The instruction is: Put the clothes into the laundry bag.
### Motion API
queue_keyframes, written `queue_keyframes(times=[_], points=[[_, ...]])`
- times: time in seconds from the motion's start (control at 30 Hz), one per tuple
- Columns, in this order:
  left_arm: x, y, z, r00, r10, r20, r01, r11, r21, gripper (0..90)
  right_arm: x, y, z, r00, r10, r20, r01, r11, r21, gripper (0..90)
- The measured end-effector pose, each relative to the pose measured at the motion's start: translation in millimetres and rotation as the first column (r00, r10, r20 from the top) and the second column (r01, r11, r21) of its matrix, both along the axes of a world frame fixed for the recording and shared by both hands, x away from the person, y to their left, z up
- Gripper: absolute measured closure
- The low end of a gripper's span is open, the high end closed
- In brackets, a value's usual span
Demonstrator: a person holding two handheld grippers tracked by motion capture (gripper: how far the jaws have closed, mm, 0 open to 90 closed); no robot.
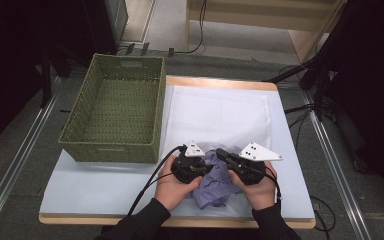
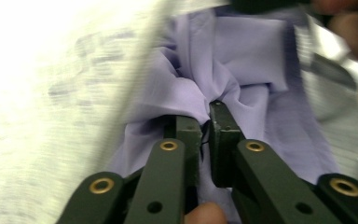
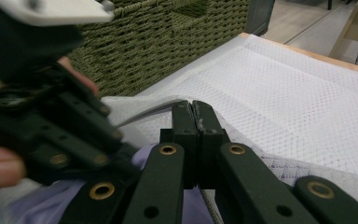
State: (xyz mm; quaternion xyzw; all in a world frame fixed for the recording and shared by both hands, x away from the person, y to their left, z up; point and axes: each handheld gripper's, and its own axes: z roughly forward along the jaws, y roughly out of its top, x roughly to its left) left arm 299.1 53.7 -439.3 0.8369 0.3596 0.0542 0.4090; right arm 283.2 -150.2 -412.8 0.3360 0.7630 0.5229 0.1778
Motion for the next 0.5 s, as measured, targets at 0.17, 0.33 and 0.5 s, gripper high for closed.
queue_keyframes(times=[0.17, 0.33, 0.5], points=[[2.2, 10.6, -15.5, 0.9969, 0.027, -0.073, -0.031, 0.9982, -0.051, 62.2, 0.8, -1.5, -1.7, 1.0, -0.003, -0.006, 0.003, 1.0, -0.003, 90.0], [-13.5, 29.4, 3.8, 0.9977, -0.014, -0.067, 0.007, 0.9946, -0.104, 42.6, 1.9, -3.0, -3.0, 0.9999, -0.007, -0.01, 0.007, 1.0, 0.001, 90.0], [-31.4, 42.8, 9.8, 0.9968, -0.046, -0.065, 0.04, 0.9954, -0.087, 37.1, 1.8, -2.9, -2.6, 0.9999, -0.011, -0.009, 0.011, 1.0, -0.003, 90.0]])
